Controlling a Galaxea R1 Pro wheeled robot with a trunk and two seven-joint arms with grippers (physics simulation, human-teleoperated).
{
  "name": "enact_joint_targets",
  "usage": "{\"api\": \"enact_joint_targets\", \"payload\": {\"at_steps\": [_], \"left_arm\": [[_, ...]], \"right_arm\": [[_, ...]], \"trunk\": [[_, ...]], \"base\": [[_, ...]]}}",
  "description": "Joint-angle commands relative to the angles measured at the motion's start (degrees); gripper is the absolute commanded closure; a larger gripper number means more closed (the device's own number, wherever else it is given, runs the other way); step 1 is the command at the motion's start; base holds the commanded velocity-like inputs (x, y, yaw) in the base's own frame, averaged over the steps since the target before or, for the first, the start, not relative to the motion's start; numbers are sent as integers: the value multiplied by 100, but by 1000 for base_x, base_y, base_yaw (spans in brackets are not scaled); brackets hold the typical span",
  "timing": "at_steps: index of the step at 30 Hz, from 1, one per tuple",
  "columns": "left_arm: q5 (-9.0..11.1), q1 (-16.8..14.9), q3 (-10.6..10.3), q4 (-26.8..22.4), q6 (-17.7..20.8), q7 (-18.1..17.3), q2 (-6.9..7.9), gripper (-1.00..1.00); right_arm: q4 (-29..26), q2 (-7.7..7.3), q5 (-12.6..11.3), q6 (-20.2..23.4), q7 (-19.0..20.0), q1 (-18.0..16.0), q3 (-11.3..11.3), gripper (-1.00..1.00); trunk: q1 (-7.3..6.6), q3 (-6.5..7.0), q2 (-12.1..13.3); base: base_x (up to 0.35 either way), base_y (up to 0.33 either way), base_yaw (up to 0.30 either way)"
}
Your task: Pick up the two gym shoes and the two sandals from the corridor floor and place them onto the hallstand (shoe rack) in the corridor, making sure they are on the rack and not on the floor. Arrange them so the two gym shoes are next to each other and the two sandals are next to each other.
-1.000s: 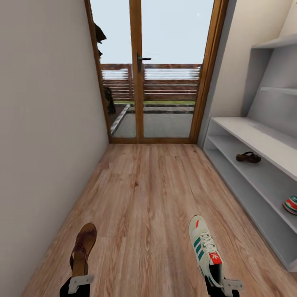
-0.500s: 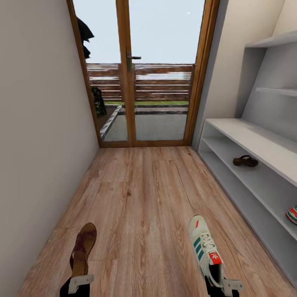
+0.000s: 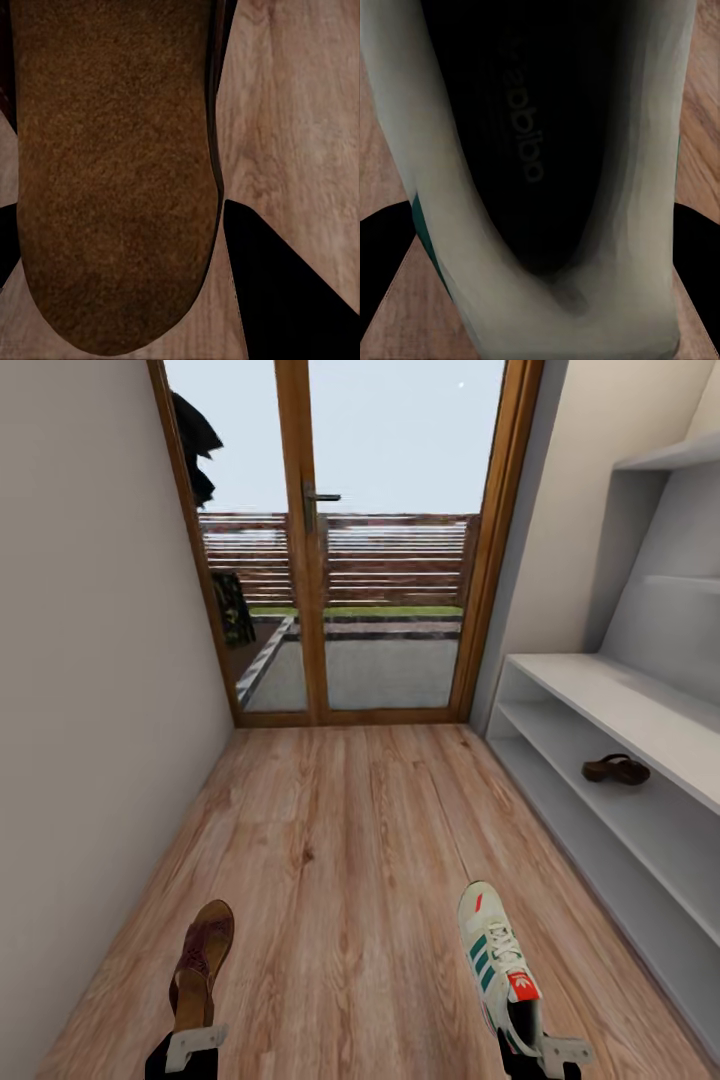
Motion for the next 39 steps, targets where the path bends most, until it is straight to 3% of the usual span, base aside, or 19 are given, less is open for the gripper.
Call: {"api": "enact_joint_targets", "payload": {"at_steps": [1,39], "left_arm": [[40,-3,-36,1,-16,23,6,100],[41,-3,-32,5,-16,23,6,100]], "right_arm": [[3,3,43,-19,39,-4,-49,100],[7,10,43,-19,39,-4,-45,100]], "trunk": [[2,-5,-2],[2,-5,-2]], "base": [[338,0,0],[338,14,0]]}}
